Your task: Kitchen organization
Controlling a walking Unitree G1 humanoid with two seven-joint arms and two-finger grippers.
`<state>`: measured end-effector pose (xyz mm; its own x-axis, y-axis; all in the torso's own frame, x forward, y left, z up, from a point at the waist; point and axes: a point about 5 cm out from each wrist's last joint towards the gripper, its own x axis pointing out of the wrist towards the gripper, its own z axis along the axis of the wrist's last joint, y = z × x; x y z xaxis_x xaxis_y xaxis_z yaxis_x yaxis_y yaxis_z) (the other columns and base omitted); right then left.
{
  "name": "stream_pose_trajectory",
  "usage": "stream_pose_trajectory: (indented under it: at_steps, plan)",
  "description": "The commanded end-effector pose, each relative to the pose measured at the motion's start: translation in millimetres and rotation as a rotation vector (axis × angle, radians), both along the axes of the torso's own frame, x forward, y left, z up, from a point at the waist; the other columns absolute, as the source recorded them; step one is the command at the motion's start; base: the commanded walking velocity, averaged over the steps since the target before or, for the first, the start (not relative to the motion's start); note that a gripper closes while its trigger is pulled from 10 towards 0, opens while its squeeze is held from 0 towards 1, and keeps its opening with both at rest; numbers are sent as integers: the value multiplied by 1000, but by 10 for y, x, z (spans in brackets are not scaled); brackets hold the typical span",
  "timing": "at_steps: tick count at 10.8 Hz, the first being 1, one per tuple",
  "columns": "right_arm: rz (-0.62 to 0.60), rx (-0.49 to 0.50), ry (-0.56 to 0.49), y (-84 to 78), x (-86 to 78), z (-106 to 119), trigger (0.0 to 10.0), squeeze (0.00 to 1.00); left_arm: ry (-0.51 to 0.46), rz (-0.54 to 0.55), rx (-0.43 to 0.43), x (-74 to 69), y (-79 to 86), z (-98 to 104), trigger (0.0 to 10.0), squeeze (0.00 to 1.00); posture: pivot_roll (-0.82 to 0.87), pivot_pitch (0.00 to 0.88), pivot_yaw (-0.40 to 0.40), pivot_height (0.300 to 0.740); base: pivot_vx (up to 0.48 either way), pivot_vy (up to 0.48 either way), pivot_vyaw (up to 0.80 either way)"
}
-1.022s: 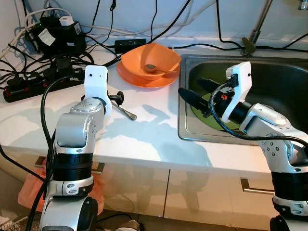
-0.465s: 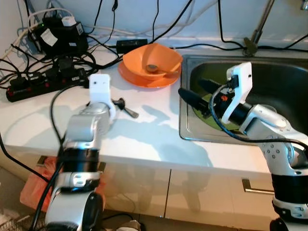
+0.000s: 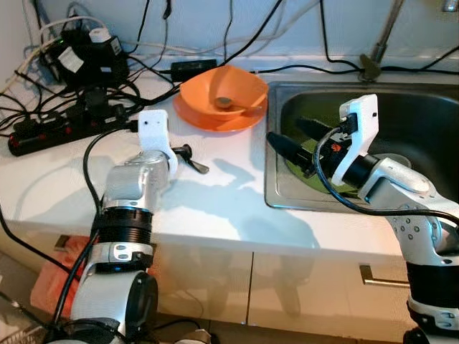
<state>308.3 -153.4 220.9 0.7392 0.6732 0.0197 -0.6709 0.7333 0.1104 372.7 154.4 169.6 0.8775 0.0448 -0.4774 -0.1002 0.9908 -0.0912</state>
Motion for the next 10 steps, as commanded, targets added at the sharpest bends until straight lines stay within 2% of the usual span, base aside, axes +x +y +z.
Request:
stream_pose_trajectory:
  at_steps: [1,3,6,9,10]
  plan:
    - [-6,6,2,-22,-24,10,10000,0,184,33,-111,-123,54,-346,0,0,129,50,112,740,0,0,0]
    - [-9,5,5,-24,-21,7,10000,0,250,55,-197,-198,53,-471,0,0,131,51,110,740,0,0,0]
    - [-14,-1,5,-33,-3,14,10000,0,303,88,-265,-268,72,-584,0,0,131,47,105,740,0,0,0]
    - [-15,-4,1,-32,6,21,10000,0,310,71,-177,-300,123,-636,0,0,133,46,106,740,0,0,0]
    - [-15,-4,2,-28,4,18,10000,0,289,36,-88,-310,168,-662,0,0,135,50,104,740,0,0,0]
